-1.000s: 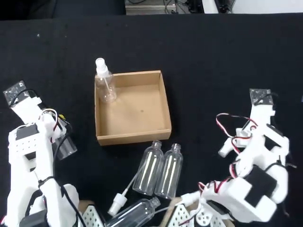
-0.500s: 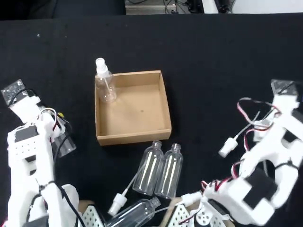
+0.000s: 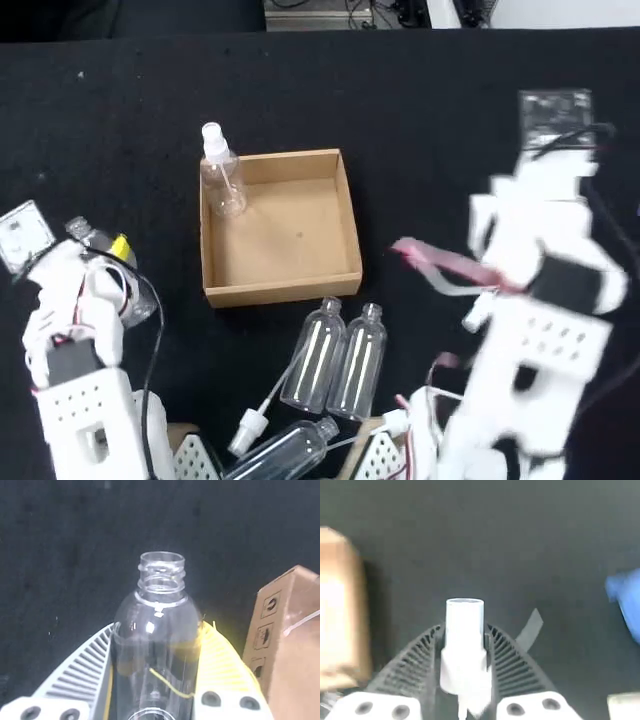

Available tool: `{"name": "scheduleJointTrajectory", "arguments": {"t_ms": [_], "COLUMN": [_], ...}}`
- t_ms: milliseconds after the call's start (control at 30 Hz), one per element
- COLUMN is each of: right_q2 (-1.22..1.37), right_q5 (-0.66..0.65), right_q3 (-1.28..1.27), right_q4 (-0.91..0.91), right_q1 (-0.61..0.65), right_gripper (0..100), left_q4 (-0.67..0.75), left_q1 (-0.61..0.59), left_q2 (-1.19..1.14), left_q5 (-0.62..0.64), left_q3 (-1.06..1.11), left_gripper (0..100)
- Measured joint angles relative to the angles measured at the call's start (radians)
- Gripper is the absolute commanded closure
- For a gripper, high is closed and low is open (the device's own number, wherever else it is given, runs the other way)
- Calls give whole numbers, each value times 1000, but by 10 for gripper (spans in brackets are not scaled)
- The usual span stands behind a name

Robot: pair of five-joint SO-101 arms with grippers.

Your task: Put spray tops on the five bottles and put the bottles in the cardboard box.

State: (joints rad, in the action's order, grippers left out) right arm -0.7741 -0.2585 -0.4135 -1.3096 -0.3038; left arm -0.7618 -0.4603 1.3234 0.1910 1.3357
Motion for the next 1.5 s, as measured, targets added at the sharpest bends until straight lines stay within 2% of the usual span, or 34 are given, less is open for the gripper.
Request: {"name": "scheduleJointTrajectory", "arguments": {"t_ms": [100,300,400,600,800,900,1067,1233,1500], "right_q2": [-104,-186,-186,-187,-187,-187,-187,-187,-187], "right_q5": [101,239,275,301,301,301,301,301,301], "right_q3": [32,66,66,11,-153,-186,-189,-189,-189], "right_q4": [69,269,376,677,1079,1201,1234,1240,1240], "right_q1": [189,499,608,778,852,858,859,859,862], "right_gripper": [988,987,987,987,988,988,988,987,985], "left_q4": [0,-2,15,150,334,410,480,486,489], "left_q1": [40,209,264,327,399,416,489,583,654], "left_q2": [143,430,486,486,485,485,485,485,485], "left_q5": [0,0,0,0,0,0,0,0,0], "left_q3": [40,153,172,241,334,334,339,339,339], "left_gripper": [971,968,967,967,970,970,970,970,970]}}
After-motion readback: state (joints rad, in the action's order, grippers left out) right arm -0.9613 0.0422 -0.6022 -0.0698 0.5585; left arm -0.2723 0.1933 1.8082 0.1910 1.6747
